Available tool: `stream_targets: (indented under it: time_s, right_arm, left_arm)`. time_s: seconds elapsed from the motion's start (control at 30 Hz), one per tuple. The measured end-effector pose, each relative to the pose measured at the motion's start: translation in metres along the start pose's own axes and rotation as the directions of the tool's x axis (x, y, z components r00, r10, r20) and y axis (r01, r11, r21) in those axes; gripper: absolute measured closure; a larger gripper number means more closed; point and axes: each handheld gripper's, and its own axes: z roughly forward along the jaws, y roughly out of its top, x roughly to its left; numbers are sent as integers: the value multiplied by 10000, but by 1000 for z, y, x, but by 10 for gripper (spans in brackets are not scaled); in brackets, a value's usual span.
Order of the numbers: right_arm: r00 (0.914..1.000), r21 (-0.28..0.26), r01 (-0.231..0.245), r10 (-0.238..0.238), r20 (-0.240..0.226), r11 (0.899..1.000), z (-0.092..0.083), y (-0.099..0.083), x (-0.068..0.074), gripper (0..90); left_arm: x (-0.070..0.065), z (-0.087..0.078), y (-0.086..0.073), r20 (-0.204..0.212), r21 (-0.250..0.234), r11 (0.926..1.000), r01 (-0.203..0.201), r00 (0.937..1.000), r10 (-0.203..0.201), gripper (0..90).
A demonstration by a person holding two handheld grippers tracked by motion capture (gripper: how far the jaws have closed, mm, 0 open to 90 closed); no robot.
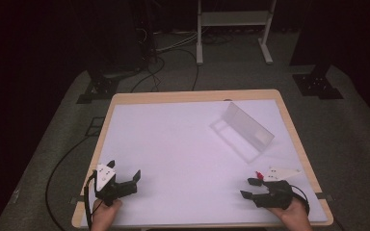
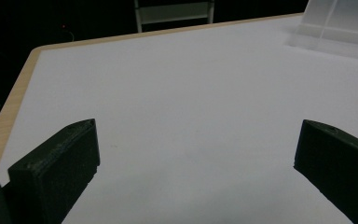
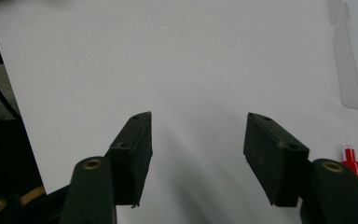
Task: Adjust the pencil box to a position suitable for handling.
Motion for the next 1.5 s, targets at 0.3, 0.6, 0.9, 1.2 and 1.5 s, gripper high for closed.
stream_targets:
  time_s: [0.3,0.6,0.9,1.2,1.5]
  right_arm:
    - [10000,-92,-35,35,-29,10000,-5,20,-8,351]
    - [9983,-256,417,-406,410,9988,-10,56,-18,353]
    - [9955,-34,767,-764,554,9970,1,86,-23,354]
    - [9954,387,802,-820,492,9960,15,101,-33,357]
    - [9947,769,628,-687,759,9951,32,110,-49,349]
  left_arm:
    - [0,-1,0,46,-67,10000,5,10000,-4,0]
    - [0,-1,0,72,-76,10000,-22,10000,23,0]
    - [0,-1,0,104,-69,10000,-13,9999,14,0]
    - [0,-1,0,107,-76,10000,-15,9999,16,0]
    - [0,-1,-1,114,-91,10000,-10,9999,11,0]
